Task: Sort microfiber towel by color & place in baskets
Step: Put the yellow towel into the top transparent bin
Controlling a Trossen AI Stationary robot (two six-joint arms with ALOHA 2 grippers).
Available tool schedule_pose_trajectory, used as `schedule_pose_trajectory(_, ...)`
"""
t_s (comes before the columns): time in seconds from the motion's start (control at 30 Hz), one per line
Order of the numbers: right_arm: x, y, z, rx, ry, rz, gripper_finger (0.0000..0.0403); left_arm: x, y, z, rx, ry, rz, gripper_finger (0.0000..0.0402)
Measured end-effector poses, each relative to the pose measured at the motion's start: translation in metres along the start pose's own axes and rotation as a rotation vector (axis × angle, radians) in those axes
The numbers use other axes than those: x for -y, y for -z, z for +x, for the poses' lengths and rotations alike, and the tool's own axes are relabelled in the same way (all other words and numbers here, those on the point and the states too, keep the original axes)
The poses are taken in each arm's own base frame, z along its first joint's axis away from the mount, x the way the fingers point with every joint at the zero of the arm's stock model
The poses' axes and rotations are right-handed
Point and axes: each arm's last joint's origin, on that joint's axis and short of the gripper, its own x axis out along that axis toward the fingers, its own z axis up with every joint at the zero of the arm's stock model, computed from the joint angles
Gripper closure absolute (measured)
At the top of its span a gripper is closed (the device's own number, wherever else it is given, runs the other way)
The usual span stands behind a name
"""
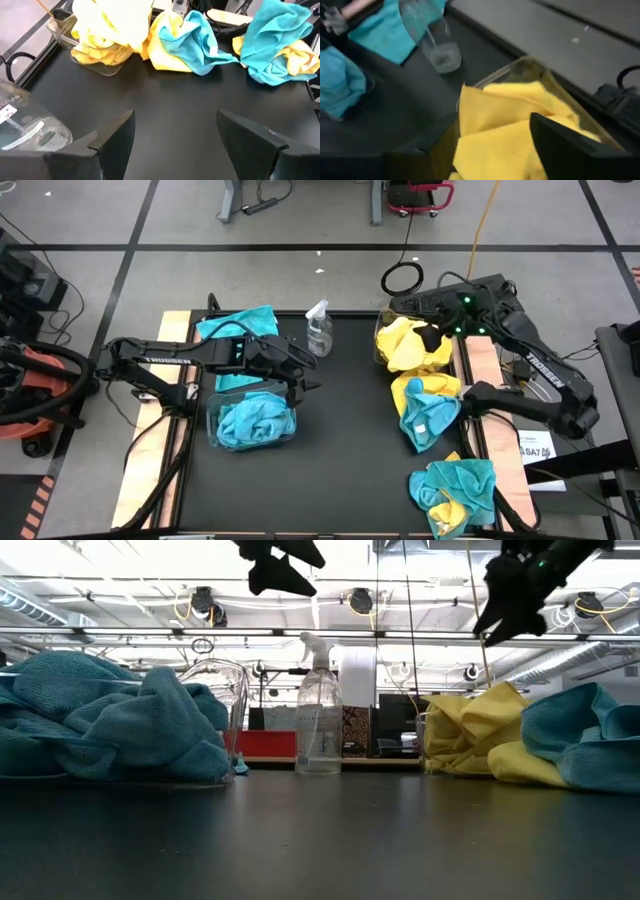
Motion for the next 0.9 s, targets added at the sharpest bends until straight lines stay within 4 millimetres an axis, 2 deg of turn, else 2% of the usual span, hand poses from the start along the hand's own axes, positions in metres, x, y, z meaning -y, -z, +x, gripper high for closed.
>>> schedule_pose_trajectory(0.3,0.011,0.009,0.053,-0.172,0.021,-0.015,0.0302,-0.007,0.011,-0.006,-0.111,-0.138,0.042,0.0116)
schedule_pose_trajectory(0.53,0.022,0.011,0.083,-0.294,0.107,-0.045,0.0385,-0.026,0.022,-0.026,-0.228,-0.27,0.027,0.0116)
schedule_pose_trajectory(0.7,0.031,0.02,0.108,-0.431,0.175,-0.038,0.0397,-0.042,0.035,-0.034,-0.321,-0.352,0.006,0.0116)
schedule_pose_trajectory(0.9,0.039,0.026,0.132,-0.518,0.23,-0.035,0.04,-0.063,0.05,-0.028,-0.375,-0.408,-0.039,0.0116)
